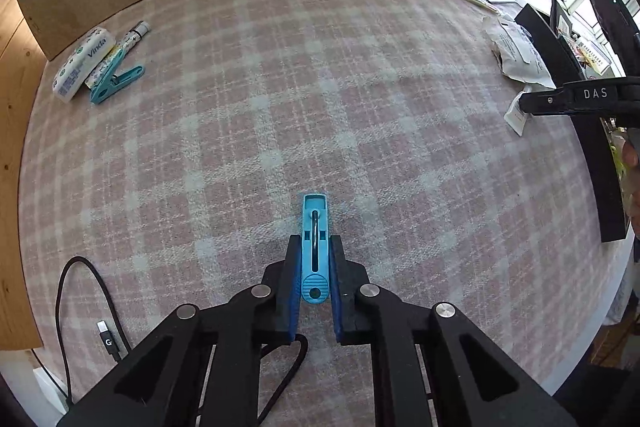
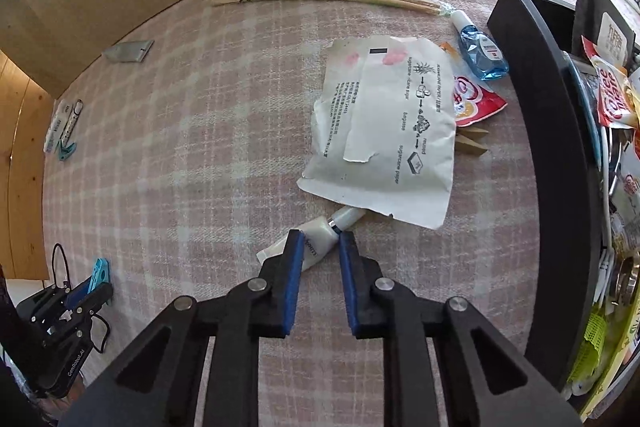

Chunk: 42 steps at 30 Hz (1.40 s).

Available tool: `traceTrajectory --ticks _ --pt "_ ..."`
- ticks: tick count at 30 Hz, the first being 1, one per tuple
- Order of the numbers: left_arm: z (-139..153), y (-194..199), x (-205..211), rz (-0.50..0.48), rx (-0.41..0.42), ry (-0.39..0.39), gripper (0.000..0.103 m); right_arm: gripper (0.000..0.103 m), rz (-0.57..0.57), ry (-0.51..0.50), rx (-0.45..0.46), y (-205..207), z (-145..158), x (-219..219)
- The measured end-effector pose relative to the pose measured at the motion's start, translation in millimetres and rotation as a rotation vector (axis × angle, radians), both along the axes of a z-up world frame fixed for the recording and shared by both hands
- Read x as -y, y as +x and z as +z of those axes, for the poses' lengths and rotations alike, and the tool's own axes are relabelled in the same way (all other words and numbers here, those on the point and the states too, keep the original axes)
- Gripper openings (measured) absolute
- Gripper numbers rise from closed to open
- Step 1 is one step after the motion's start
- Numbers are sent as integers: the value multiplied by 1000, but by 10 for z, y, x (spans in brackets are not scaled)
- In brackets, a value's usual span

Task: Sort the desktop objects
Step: 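Grasp the teal clothespin with the left gripper while right grasps the white lotion tube, then carry the clothespin and white tube to the black tray and release both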

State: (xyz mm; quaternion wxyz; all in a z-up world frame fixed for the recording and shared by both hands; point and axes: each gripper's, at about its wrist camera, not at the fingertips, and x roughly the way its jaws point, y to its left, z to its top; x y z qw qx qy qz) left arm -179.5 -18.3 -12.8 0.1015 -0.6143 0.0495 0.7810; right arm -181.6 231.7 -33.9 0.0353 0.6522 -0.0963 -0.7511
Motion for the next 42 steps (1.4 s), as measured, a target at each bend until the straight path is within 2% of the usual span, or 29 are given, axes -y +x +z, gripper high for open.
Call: traceTrajectory --ticks 1,3,5,8,9,12,14,18,23,26,28,33,35,39,42 --pt "14 -15 -6 9 3 15 11 1 -1 -20 10 36 -5 -30" --pt "54 -49 -31 21 4 48 11 1 -10 -39 21 95 -27 -89" --pt "85 -83 -82 18 -3 48 11 1 -20 -51 10 189 -32 -188" --pt "131 -135 -130 20 -8 52 11 2 -75 -172 32 258 -21 -480" --pt "147 -149 -143 20 -12 51 11 8 -89 -192 31 264 -7 -503" --pt "159 -152 -167 19 -16 49 11 23 -113 -156 1 242 73 -509" --pt "151 -142 -161 18 -18 54 11 24 -151 -137 3 194 74 -481" --pt "108 11 -204 17 -30 53 11 24 -180 -87 10 36 50 -383" --pt "138 15 -193 29 -44 63 11 27 -79 60 15 -106 80 -104" --pt "139 6 -184 44 -49 82 11 18 -14 87 7 -89 91 11" --pt "154 88 10 56 -52 87 11 17 20 85 1 -32 100 46" --pt "165 385 -45 69 -64 101 11 16 28 28 -16 179 163 -37" --pt "209 376 -123 62 -70 110 11 16 23 7 -35 364 225 -240" --pt "338 501 -257 32 -84 122 11 16 1 -35 -75 536 394 -459" --pt "411 534 -457 1 -87 136 11 16 -37 -67 -103 600 522 -787"
